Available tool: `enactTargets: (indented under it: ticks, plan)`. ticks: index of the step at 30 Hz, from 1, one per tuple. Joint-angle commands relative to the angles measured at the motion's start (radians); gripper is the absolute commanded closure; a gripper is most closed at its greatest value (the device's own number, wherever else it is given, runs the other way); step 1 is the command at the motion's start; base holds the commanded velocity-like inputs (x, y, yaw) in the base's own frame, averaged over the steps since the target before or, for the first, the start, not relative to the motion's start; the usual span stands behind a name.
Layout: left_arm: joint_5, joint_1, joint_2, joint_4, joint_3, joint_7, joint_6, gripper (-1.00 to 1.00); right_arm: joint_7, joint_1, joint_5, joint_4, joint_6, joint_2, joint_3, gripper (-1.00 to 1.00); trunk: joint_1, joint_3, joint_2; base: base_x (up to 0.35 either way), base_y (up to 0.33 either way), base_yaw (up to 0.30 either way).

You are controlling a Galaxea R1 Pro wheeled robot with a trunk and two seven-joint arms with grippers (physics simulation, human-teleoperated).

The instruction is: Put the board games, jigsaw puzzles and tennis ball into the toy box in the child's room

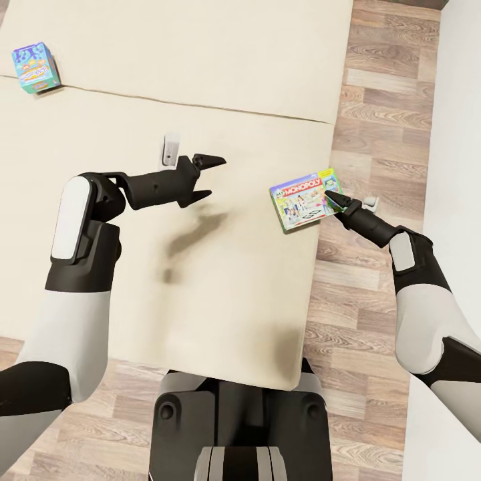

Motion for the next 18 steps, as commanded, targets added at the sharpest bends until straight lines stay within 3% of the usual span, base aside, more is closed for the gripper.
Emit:
enactTargets:
  ticks: [1, 2, 18]
  plan:
    - [0.01, -0.001, 0.001, -0.001, -0.001, 0.01, -0.001, -1.0, 0.002, -0.001, -0.003, 0.0, 0.006, 0.0, -0.002, -1.0, 0.0, 0.0, 0.0, 0.0, 0.0, 0.007]
    - [0.01, -0.001, 0.001, 0.0, -0.001, 0.01, -0.001, -1.0, 0.002, 0.0, -0.003, 0.0, 0.006, 0.0, -0.002, 1.0, 0.0, 0.0, 0.0, 0.0, 0.0, 0.006]
    - [0.011, -0.001, 0.001, 0.006, -0.001, 0.01, -0.001, -1.0, 0.002, -0.001, -0.003, 0.0, 0.006, 0.0, -0.004, 1.0, 0.0, 0.0, 0.0, 0.0, 0.0, 0.001]
